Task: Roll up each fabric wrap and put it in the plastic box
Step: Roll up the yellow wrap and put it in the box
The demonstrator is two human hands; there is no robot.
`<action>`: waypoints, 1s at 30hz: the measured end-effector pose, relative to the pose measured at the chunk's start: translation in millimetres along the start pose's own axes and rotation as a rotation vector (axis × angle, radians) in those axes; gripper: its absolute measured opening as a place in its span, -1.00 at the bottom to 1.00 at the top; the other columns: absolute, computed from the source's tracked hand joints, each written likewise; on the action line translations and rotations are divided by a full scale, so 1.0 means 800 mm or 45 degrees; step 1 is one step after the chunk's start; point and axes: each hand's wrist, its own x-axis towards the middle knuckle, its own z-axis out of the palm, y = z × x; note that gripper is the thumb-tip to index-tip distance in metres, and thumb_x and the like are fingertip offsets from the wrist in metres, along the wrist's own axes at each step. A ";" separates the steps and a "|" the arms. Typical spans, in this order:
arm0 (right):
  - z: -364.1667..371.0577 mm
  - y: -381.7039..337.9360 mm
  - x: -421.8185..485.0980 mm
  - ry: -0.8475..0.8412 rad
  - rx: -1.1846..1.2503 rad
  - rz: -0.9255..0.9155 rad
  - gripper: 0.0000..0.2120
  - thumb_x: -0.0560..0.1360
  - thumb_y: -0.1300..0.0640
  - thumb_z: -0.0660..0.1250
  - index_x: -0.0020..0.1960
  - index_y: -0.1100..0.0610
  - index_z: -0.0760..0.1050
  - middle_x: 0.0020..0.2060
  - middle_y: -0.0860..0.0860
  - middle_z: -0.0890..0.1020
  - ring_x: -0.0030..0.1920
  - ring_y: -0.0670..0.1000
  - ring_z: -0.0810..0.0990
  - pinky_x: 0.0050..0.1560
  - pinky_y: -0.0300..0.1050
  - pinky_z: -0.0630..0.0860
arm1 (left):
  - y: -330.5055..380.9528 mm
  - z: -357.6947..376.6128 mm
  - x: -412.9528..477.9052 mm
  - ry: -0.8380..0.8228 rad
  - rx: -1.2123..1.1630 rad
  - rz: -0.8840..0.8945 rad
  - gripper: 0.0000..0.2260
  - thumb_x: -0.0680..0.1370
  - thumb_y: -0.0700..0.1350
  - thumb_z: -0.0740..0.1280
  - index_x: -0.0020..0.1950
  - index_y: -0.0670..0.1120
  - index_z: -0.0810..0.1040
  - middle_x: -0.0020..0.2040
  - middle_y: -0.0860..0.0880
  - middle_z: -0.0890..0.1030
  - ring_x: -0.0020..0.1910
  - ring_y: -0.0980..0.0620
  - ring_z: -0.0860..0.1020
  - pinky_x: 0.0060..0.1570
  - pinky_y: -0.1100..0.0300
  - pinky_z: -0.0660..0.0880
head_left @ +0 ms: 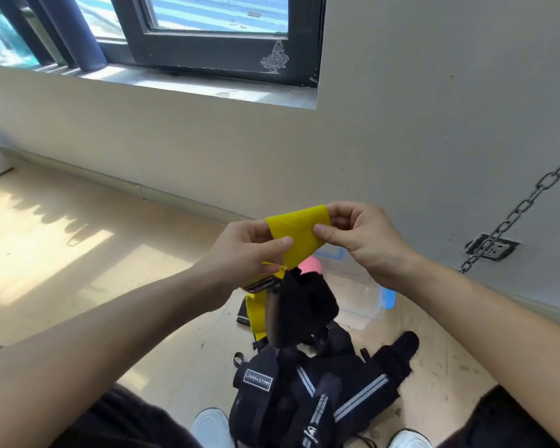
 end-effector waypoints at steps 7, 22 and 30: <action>0.001 0.017 -0.004 0.372 -0.191 0.042 -0.84 0.46 0.20 0.54 -0.01 0.13 0.60 -0.17 0.00 0.65 -0.17 -0.12 0.60 -0.08 -0.23 0.58 | 0.006 -0.012 0.008 0.261 -0.223 0.016 -0.73 0.62 -0.16 0.38 0.30 -0.22 0.59 0.00 -0.12 0.72 -0.13 0.01 0.71 -0.11 0.21 0.67; 0.047 0.031 -0.022 0.200 -0.497 0.088 -0.45 0.33 -0.14 0.60 0.22 -0.09 0.47 0.17 -0.13 0.55 0.24 -0.10 0.47 0.17 -0.12 0.48 | 0.024 -0.015 0.006 0.303 -0.778 -0.084 -0.82 0.66 -0.14 0.31 0.22 -0.19 0.54 0.00 -0.13 0.75 0.05 -0.07 0.72 -0.03 0.17 0.68; 0.044 0.038 -0.010 0.242 -0.557 0.058 -0.75 0.33 0.03 0.62 -0.05 0.02 0.65 -0.22 -0.08 0.69 -0.15 -0.09 0.65 -0.08 -0.10 0.56 | 0.023 -0.007 0.007 0.325 -0.708 -0.046 -0.88 0.68 -0.16 0.28 0.12 -0.18 0.57 -0.07 -0.10 0.74 -0.05 -0.04 0.72 -0.02 0.17 0.68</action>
